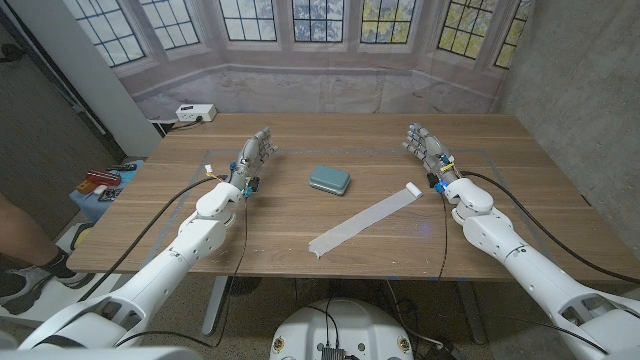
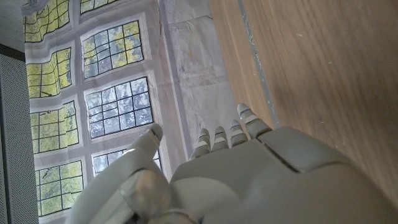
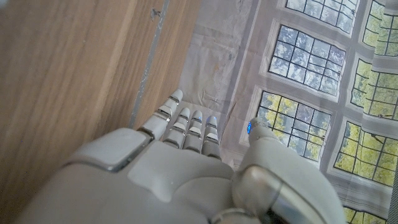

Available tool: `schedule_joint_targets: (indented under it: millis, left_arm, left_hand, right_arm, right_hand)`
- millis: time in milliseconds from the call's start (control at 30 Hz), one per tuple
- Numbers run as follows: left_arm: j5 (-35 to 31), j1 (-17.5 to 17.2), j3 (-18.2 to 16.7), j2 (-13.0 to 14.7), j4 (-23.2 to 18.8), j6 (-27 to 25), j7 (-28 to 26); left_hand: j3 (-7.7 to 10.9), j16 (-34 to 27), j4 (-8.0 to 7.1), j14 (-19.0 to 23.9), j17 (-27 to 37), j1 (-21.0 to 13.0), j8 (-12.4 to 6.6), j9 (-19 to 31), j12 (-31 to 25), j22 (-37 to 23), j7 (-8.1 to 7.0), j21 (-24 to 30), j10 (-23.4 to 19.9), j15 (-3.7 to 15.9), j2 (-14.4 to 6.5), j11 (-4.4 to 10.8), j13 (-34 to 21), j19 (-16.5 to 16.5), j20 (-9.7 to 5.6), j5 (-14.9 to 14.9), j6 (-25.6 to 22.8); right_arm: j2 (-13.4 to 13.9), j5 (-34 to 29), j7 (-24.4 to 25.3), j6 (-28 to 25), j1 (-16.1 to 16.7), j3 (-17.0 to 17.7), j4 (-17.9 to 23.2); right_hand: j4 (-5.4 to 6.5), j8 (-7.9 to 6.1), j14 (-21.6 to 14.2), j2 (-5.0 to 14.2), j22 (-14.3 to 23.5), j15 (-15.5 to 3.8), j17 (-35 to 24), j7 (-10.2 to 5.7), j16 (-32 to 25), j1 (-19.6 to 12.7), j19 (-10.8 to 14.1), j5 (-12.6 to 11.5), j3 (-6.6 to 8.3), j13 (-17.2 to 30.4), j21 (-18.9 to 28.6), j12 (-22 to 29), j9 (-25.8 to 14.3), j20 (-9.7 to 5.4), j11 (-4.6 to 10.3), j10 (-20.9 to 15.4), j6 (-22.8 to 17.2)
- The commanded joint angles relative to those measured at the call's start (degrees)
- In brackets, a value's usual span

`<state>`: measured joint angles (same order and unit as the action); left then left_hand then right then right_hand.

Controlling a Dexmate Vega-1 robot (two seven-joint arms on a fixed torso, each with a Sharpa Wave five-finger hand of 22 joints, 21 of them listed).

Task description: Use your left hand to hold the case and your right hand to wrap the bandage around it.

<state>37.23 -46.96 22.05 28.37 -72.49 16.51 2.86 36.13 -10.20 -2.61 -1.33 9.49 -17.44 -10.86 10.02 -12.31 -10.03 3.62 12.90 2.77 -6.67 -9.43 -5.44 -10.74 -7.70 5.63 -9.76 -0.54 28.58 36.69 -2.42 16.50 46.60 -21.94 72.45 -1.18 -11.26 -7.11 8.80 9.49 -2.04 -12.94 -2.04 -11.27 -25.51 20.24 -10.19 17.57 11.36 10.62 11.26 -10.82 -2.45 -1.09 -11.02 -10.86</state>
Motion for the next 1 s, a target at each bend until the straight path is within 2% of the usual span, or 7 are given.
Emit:
schedule_joint_targets:
  millis: [33, 433, 1000]
  left_arm:
    - [-0.5, 1.8, 1.4, -0.7, 2.5, -0.8, 2.2]
    - [-0.9, 2.3, 2.0, 1.1, 0.7, -2.3, 4.0]
    - [-2.6, 1.9, 2.8, 6.2, -4.6, -6.4, 6.0]
  left_hand:
    - [0.36, -0.2, 0.26, -0.1, 0.1, -0.8, -0.26, 0.1, -0.3, -0.2, 0.37, 0.2, 0.0, -0.64, 0.2, -0.56, -0.1, -0.6, -0.11, -0.4, -0.3]
    - [0.48, -0.1, 1.25, -0.2, 0.1, -1.4, -0.17, 0.1, -0.2, -0.1, 0.17, -0.1, -0.1, -0.66, 0.4, -0.46, -0.1, -0.5, -0.08, -0.6, -0.5]
    - [0.68, 0.1, 3.37, -0.6, 0.1, -2.7, 0.07, 0.1, 0.1, 0.0, 0.0, -0.6, 0.2, -0.72, 1.0, -0.58, -0.1, -0.2, 0.07, -0.9, -0.5]
  right_arm:
    - [-0.3, -1.1, -0.4, -0.2, -1.6, -0.8, -1.7]
    - [0.8, -1.2, 1.2, -0.6, 0.5, -0.4, 1.5]
    - [2.2, -3.2, 3.5, -1.0, 2.0, -0.4, 4.3]
  right_hand:
    - [-0.33, -0.18, -0.5, -0.05, 0.2, -0.67, -0.1, -0.08, -0.4, -0.7, 0.3, -0.2, 0.47, 0.1, 0.3, 0.3, -0.1, -1.1, -0.02, -0.4, -0.4]
    - [-0.77, -0.18, -0.4, -0.05, 0.2, -0.51, 0.0, -0.1, -0.4, -0.9, 0.2, -0.1, 0.52, 0.1, 0.3, 0.3, -0.1, -0.98, -0.24, -0.5, -0.5]
    - [-1.58, -0.15, -0.3, 0.08, 0.2, -0.45, 0.2, -0.1, -0.6, -1.1, 0.2, 0.0, 0.6, 0.2, 0.3, 0.4, -0.1, -0.87, -0.26, -0.6, -0.7]
